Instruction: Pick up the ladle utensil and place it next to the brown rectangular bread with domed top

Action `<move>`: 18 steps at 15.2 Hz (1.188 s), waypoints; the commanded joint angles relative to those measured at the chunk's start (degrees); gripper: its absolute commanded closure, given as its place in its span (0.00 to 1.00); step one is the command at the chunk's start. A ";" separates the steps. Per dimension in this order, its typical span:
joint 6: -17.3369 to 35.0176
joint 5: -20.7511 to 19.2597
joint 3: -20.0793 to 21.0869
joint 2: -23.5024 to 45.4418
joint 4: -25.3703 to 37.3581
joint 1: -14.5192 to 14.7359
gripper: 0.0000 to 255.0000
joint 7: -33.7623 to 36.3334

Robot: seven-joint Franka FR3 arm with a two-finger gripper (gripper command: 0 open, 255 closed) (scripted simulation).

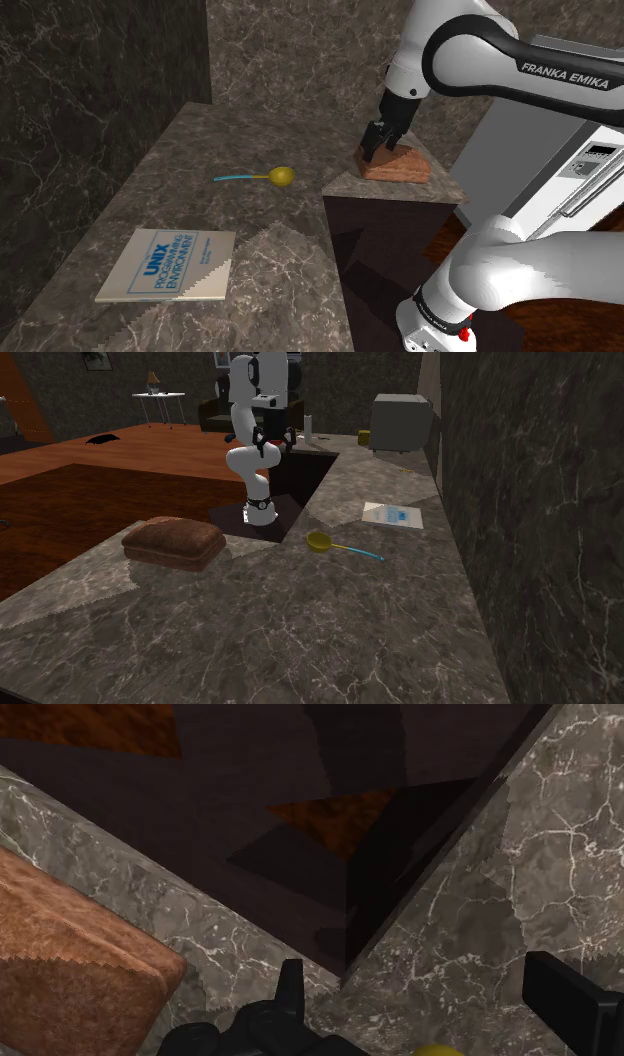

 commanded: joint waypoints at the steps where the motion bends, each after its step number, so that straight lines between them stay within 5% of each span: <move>1: 0.00 0.00 0.00 0.00 0.00 0.00 0.00 0.00; 10: 11.03 -0.29 -5.79 21.31 7.35 3.53 0.00 -16.36; 18: 15.45 2.54 -7.71 40.84 19.17 6.31 0.00 -30.64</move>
